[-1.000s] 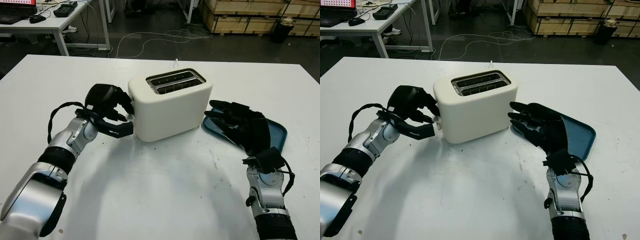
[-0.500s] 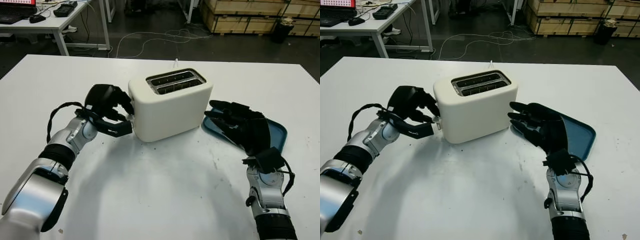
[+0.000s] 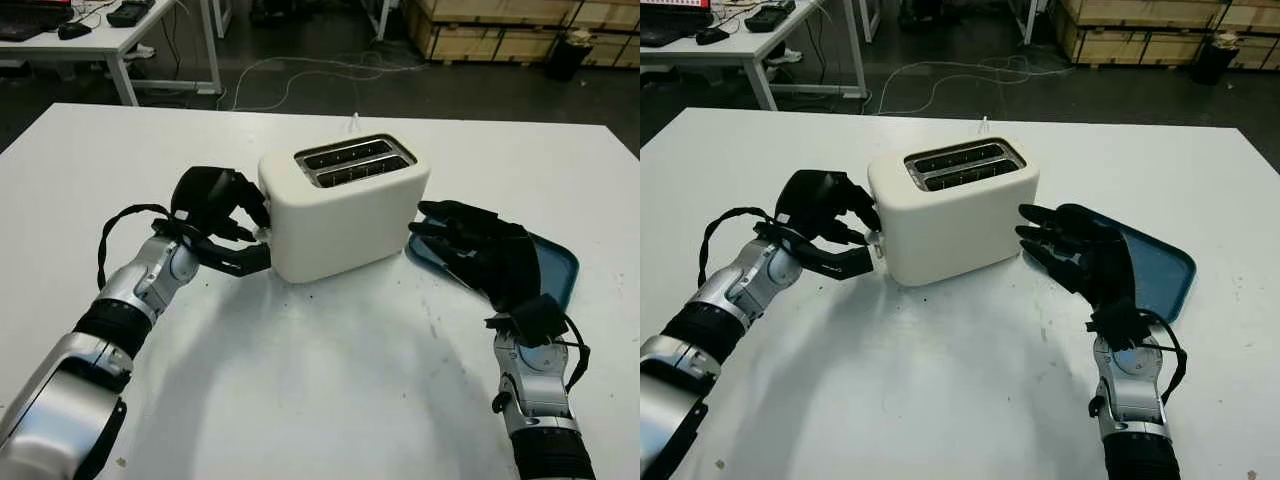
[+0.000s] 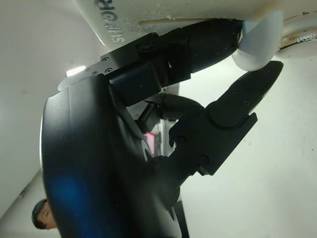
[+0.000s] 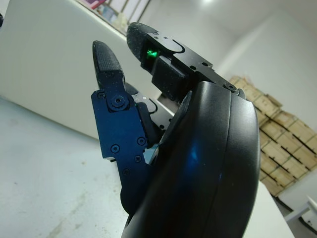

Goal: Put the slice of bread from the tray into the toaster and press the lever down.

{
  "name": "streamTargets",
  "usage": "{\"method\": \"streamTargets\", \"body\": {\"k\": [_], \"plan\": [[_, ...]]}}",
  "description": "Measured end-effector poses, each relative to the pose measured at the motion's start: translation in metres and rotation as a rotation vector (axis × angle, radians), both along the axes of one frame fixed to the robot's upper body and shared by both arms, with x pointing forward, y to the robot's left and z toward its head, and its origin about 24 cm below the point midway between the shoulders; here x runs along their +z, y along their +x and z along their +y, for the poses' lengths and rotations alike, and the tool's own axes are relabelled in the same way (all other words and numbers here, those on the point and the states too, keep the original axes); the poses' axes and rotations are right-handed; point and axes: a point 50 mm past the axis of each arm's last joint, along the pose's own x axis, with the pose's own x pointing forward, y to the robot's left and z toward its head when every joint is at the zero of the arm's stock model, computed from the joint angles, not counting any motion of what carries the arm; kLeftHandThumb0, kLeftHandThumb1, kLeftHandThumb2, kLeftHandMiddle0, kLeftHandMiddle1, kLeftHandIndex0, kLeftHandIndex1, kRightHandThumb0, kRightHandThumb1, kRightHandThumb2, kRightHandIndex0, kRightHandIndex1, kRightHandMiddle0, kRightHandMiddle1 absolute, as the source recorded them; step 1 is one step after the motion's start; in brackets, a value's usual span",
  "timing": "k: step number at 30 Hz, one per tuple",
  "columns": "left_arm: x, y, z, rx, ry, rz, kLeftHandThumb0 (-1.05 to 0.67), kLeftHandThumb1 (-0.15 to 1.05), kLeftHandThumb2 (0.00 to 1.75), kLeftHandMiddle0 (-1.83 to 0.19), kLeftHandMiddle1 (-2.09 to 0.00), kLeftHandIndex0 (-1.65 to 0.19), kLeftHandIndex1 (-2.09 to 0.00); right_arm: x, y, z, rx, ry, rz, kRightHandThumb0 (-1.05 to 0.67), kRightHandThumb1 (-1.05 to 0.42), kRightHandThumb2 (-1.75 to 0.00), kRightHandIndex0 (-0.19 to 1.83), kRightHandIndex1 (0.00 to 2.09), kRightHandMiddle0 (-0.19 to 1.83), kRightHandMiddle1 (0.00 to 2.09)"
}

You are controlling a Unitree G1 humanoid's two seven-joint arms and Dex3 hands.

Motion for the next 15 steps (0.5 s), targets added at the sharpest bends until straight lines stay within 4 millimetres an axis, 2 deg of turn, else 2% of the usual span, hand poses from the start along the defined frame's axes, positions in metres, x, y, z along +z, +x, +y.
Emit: {"method": "streamTargets", "body": {"k": [6, 9, 15], "plan": [[-0.009, 0.001, 0.003, 0.067, -0.016, 0.004, -0.19, 0.76, 0.00, -0.75, -1.60, -1.28, -0.01, 0.000, 0.000, 0.000, -0.001, -0.001, 0.000, -0.36, -0.88, 0.00, 1.08, 0.00, 0.99, 0.00], [-0.014, 0.003, 0.006, 0.105, -0.027, 0.000, -0.21, 0.79, 0.00, -0.79, -1.37, -1.25, 0.00, 0.000, 0.000, -0.002, -0.005, -0.001, -0.001, -0.36, -0.88, 0.00, 1.08, 0.00, 0.99, 0.00], [-0.021, 0.002, 0.007, 0.123, -0.045, 0.000, -0.19, 0.81, 0.00, -0.87, -1.27, -1.19, -0.01, 0.001, 0.000, -0.004, -0.014, -0.001, -0.003, -0.35, -0.87, 0.00, 1.08, 0.00, 0.99, 0.00]]}}
